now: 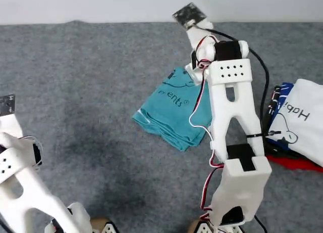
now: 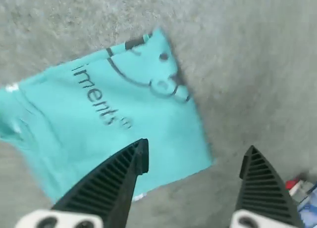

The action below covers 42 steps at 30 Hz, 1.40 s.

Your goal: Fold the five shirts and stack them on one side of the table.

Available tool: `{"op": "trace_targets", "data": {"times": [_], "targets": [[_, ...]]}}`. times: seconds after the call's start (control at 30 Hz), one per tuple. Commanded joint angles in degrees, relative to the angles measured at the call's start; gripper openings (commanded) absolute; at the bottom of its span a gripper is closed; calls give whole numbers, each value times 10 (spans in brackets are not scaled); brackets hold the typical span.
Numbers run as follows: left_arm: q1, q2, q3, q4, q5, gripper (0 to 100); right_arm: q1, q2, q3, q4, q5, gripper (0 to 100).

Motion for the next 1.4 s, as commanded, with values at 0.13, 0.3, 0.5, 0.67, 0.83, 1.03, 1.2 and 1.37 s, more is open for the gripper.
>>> {"op": "trace_targets", "data": {"times": [0.13,0.3,0.5,0.67,0.83,1.03,1.2,1.37], "targets": [[3,-17,-22,2,3,6,-39,-2,-14,68,-350,301],[3,-15,-22,2,2,6,-44,54,-14,84,-472,302],[3,-12,-22,2,3,6,-51,116,-14,77,-561,391],[3,-12,-22,2,4,6,-63,150,-15,69,-592,475],[3,-14,-19,4,4,6,-64,187,-15,28,-592,475],[0,-17,-19,6,4,6,-65,247,-15,-21,-592,474],[0,-17,-18,6,4,6,-63,302,-15,-46,-588,380],[0,-17,-18,6,4,6,-59,319,-16,-41,-586,155]]}}
